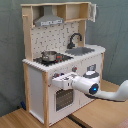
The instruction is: Play with the kitchen
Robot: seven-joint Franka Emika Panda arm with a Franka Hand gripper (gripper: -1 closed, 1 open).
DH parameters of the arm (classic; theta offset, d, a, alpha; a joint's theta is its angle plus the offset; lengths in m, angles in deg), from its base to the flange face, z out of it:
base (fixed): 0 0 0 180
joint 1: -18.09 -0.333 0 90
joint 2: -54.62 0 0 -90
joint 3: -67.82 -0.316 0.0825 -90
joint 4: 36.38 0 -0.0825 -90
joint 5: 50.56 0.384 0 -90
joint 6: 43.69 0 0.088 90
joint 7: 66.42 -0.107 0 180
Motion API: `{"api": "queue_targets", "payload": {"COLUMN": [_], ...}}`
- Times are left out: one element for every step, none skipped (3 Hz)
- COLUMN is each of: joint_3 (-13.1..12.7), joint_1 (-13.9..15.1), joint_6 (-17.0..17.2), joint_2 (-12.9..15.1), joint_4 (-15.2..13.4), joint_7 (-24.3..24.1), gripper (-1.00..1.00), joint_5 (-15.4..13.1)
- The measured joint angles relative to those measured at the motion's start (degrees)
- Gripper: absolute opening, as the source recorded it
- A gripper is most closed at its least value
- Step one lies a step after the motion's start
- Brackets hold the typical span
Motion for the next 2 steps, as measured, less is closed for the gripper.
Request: {"api": "queue_targets", "payload": {"joint_3": [-0.12,-0.11], "joint_1": [1.76,1.76], "joint_6": [0.11,0.11], "joint_2": [0.16,0.17], "joint_4": [2.07,2.07], "joint_7": [-0.34,-0.34], "gripper": [1.00,-1.00], "joint_5": [0.00,0.00]}}
